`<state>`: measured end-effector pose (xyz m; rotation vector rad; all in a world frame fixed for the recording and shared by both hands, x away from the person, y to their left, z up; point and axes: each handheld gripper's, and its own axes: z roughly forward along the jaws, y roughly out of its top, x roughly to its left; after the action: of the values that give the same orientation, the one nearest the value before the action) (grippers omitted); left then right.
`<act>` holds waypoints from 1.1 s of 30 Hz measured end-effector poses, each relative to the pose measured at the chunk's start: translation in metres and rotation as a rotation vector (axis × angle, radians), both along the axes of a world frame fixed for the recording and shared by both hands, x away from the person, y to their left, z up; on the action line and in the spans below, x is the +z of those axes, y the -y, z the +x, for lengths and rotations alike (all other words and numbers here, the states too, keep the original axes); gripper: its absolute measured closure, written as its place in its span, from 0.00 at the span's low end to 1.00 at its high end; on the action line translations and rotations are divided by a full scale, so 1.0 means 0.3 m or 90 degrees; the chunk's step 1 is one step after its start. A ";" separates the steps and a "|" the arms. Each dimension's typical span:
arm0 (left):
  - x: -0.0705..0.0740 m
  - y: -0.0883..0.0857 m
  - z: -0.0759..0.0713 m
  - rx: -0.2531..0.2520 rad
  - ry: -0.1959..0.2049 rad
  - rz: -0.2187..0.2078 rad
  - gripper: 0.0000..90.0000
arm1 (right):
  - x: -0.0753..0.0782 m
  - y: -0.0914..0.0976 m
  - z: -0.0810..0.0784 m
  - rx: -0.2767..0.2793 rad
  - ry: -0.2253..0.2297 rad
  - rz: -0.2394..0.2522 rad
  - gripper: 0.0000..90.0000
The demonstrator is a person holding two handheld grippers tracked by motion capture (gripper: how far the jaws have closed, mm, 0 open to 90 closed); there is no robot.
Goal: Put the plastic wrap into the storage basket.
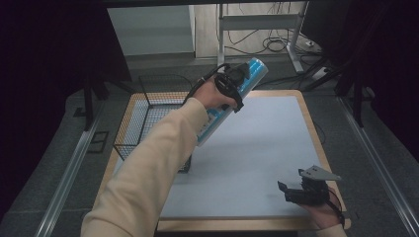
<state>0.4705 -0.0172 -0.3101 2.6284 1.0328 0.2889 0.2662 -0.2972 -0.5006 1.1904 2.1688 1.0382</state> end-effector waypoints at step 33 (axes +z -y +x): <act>0.057 -0.218 0.016 0.069 0.017 0.002 0.35 | -0.002 -0.003 0.001 -0.001 0.000 -0.005 0.14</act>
<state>0.4752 0.0483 -0.2930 2.5683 1.1691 0.3484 0.2664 -0.2962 -0.5013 1.1886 2.1697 1.0282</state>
